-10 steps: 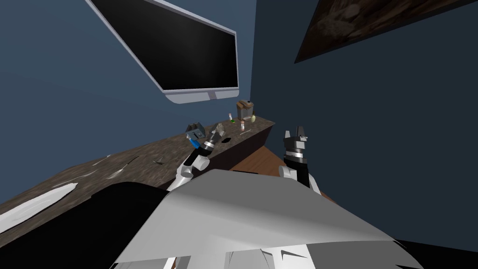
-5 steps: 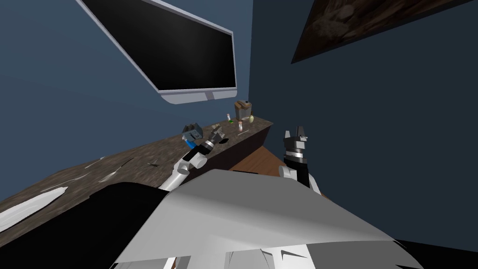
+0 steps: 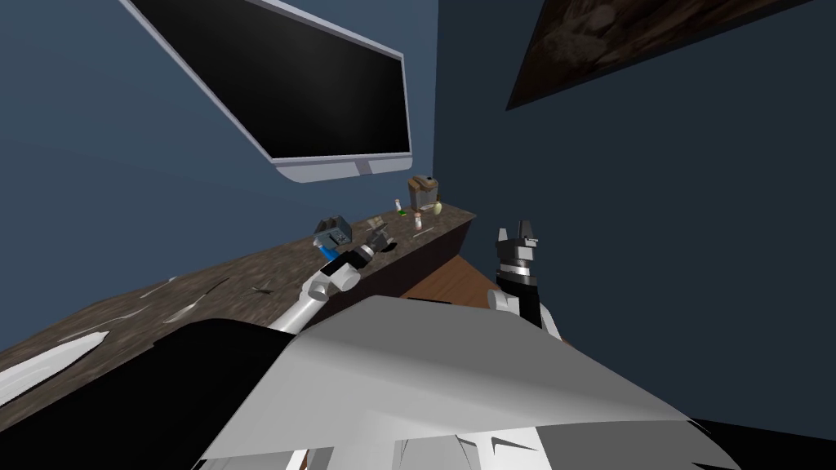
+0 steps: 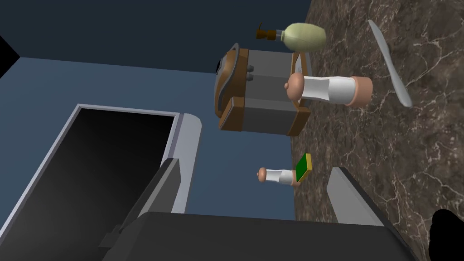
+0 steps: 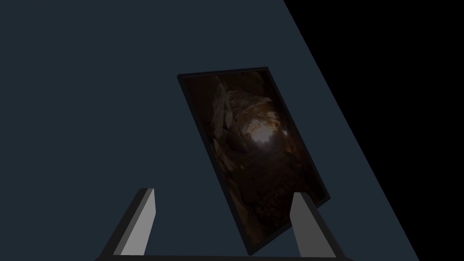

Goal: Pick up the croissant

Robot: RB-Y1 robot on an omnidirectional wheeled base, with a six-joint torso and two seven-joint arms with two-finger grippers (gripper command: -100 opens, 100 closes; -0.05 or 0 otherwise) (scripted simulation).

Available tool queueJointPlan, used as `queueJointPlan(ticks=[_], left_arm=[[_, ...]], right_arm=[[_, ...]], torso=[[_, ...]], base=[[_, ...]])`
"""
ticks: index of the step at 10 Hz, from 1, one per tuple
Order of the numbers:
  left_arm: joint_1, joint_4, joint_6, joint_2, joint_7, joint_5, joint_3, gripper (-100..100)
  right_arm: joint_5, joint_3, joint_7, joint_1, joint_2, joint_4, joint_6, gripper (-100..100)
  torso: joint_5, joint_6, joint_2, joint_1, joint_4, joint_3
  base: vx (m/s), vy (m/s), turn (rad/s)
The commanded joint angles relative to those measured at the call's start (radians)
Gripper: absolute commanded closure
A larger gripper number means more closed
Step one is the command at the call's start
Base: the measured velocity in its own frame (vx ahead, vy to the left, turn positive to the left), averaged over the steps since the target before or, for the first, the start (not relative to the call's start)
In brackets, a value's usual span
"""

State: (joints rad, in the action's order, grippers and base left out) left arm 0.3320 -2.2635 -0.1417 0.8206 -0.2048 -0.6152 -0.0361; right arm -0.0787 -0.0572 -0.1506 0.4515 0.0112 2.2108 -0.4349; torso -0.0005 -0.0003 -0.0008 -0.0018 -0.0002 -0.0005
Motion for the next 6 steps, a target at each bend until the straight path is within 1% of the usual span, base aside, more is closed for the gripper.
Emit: queueJointPlan(ticks=[1, 2, 3, 4, 5, 6], left_arm=[[-0.012, 0.013, -0.05, 0.037, -0.029, -0.034, 0.005, -100], [-0.012, 0.013, -0.077, 0.037, -0.029, -0.034, 0.005, -100], [-0.025, 0.032, -0.105, 0.076, -0.06, -0.069, 0.011, -100], [-0.025, 0.032, -0.132, 0.076, -0.06, -0.069, 0.011, -100], [-0.025, 0.032, -0.148, 0.076, -0.06, -0.069, 0.011, -100], [-0.038, 0.052, -0.184, 0.111, -0.091, -0.103, 0.018, -100]], right_arm=[[0.0, 0.0, 0.0, 0.0, 0.0, 0.0, 0.0, 0], [0.0, 0.0, 0.0, 0.0, 0.0, 0.0, 0.0, 0], [0.0, 0.0, 0.0, 0.0, 0.0, 0.0, 0.0, 0], [0.0, 0.0, 0.0, 0.0, 0.0, 0.0, 0.0, 0], [0.0, 0.0, 0.0, 0.0, 0.0, 0.0, 0.0, 0], [0.0, 0.0, 0.0, 0.0, 0.0, 0.0, 0.0, 0]], torso=[[0.0, 0.0, 0.0, 0.0, 0.0, 0.0], [0.0, 0.0, 0.0, -0.001, 0.0, 0.0], [0.0, 0.0, -0.001, -0.001, 0.0, 0.0], [0.0, 0.0, -0.002, -0.002, 0.0, -0.001], [0.0, 0.0, -0.002, -0.001, 0.0, -0.001], [0.0, 0.0, -0.001, 0.0, 0.0, 0.0]], base=[[0.019, -0.049, -0.033], [0.024, -0.049, -0.015], [0.04, -0.065, -0.03], [0.039, -0.051, -0.014], [0.017, -0.019, 0.001], [0.019, -0.044, -0.035]])
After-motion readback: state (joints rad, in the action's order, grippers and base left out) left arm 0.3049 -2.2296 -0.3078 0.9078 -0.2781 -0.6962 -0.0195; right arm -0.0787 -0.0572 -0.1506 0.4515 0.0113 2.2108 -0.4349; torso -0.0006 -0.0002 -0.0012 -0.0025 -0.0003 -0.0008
